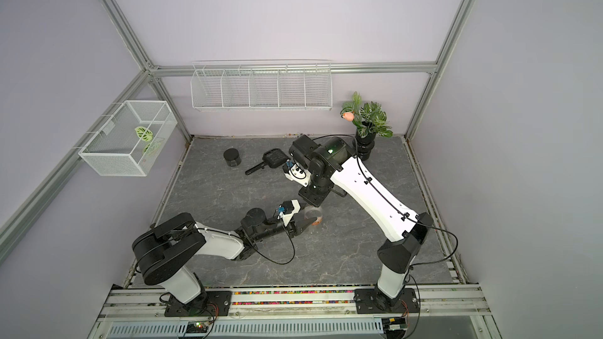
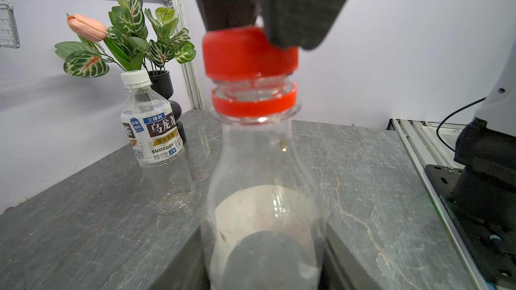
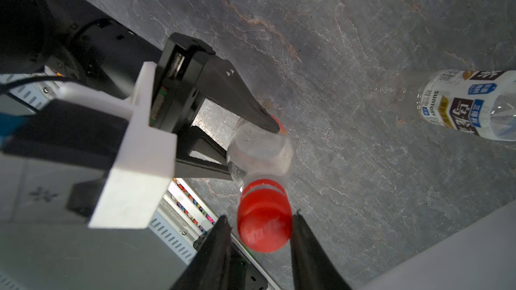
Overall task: Screw on the bottle caps
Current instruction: Screw the bottle cap onto the plastic bottle.
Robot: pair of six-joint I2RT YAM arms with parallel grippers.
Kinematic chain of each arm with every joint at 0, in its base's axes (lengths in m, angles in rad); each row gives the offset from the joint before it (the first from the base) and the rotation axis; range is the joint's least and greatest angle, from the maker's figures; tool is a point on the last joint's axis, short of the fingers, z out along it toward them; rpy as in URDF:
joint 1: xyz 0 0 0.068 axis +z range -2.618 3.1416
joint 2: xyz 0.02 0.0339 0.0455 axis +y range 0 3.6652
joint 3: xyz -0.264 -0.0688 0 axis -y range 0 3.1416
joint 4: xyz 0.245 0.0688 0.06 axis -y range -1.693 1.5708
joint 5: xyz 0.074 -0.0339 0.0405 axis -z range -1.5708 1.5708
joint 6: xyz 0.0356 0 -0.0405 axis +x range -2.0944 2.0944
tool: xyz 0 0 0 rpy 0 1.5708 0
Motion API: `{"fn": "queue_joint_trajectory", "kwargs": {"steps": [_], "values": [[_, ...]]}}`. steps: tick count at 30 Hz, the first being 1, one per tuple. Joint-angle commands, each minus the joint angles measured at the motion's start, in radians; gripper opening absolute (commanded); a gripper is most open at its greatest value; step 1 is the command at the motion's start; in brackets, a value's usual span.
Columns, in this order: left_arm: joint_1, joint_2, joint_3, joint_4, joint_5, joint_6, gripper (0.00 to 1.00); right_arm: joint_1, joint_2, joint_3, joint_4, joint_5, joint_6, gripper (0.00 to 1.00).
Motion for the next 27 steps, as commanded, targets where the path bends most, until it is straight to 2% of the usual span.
{"fn": "queue_joint_trajectory", "kwargs": {"steps": [1,3,7,12,15,18,21,25,27], "values": [[-0.003,0.039,-0.010,-0.139,0.022,0.006,0.56,0.007,0.007,-0.017,-0.023,0.008,-0.002,0.36],[-0.003,0.038,-0.009,-0.140,0.023,0.007,0.56,0.007,0.006,-0.020,-0.025,0.008,0.000,0.34],[-0.003,0.037,-0.008,-0.147,0.027,0.019,0.56,0.008,0.015,-0.016,-0.040,0.012,0.022,0.22],[-0.004,0.034,-0.008,-0.150,0.029,0.023,0.56,0.022,0.032,-0.027,-0.090,0.116,0.128,0.21],[-0.004,0.030,-0.009,-0.154,0.020,0.023,0.55,0.041,0.032,-0.051,-0.094,0.177,0.305,0.21],[-0.004,0.029,-0.011,-0.151,0.008,0.023,0.56,0.059,0.004,-0.083,-0.082,0.237,0.613,0.20],[-0.003,0.022,-0.017,-0.154,0.000,0.016,0.55,0.085,-0.006,-0.093,-0.099,0.190,0.927,0.19],[-0.005,0.017,-0.024,-0.151,-0.011,0.011,0.55,0.174,0.028,-0.074,-0.089,0.206,1.128,0.18],[-0.003,0.017,-0.024,-0.149,-0.004,0.005,0.55,0.194,0.026,-0.078,-0.061,0.212,1.181,0.21]]}}
